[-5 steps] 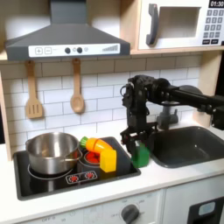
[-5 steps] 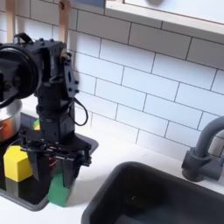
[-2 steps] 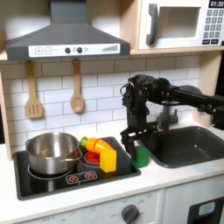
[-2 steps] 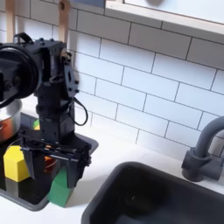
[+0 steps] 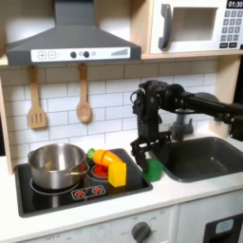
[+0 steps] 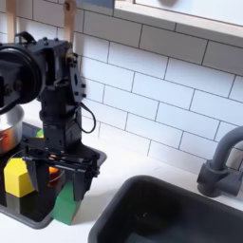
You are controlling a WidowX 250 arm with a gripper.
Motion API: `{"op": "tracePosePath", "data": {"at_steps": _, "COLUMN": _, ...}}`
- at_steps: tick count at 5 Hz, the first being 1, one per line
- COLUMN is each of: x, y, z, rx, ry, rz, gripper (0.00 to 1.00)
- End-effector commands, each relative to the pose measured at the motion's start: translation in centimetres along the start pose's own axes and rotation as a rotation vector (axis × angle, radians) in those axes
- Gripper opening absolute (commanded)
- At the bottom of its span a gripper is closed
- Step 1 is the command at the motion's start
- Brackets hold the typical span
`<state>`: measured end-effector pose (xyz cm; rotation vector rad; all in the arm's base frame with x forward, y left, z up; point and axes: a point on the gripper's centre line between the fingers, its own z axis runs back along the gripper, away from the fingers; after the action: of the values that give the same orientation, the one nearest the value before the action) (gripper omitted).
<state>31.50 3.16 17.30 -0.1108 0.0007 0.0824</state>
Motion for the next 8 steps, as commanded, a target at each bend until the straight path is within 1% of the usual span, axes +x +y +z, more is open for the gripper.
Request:
{"op": "tracePosePath", "data": {"at_steps": 1, "x": 0.4, "y": 0.5, "z": -0.1, "rx": 0.011, "ry": -0.016, "rz": 0.030, "gripper": 1.00}}
{"op": "tracePosePath", "data": {"at_steps": 2, "x": -0.2, "y": -0.1, "z": -0.5, "rx": 0.004, "ry": -0.003, "rz": 0.014, "gripper": 1.00}}
{"op": "tracePosePath", "data": {"at_steps": 3, "x": -0.3, "y": -0.2, "z": -0.5, "rx": 0.007, "ry": -0.008, "rz": 0.012, "gripper": 1.00}}
{"op": "tracePosePath", "data": {"at_steps": 4, "x": -0.4, "y": 0.0, "z": -1.1, "rx": 0.005, "ry": 0.001, "rz": 0.027, "gripper": 1.00}}
{"op": "tracePosePath", "data": {"at_steps": 5, "x": -0.7, "y": -0.2, "z": -1.0, "rx": 0.006, "ry": -0.006, "rz": 0.022, "gripper": 1.00}}
{"op": "tracePosePath", "data": {"at_steps": 6, "x": -1.0, "y": -0.7, "z": -1.5, "rx": 0.009, "ry": 0.005, "rz": 0.013, "gripper": 1.00}}
{"op": "tracePosePath", "data": {"at_steps": 7, "x": -1.1, "y": -0.7, "z": -1.9, "rx": 0.006, "ry": 0.011, "rz": 0.020, "gripper": 1.00}}
{"op": "tracePosePath", "data": {"at_steps": 8, "x": -1.0, "y": -0.5, "z": -2.1, "rx": 0.011, "ry": 0.012, "rz": 0.030, "gripper": 1.00}}
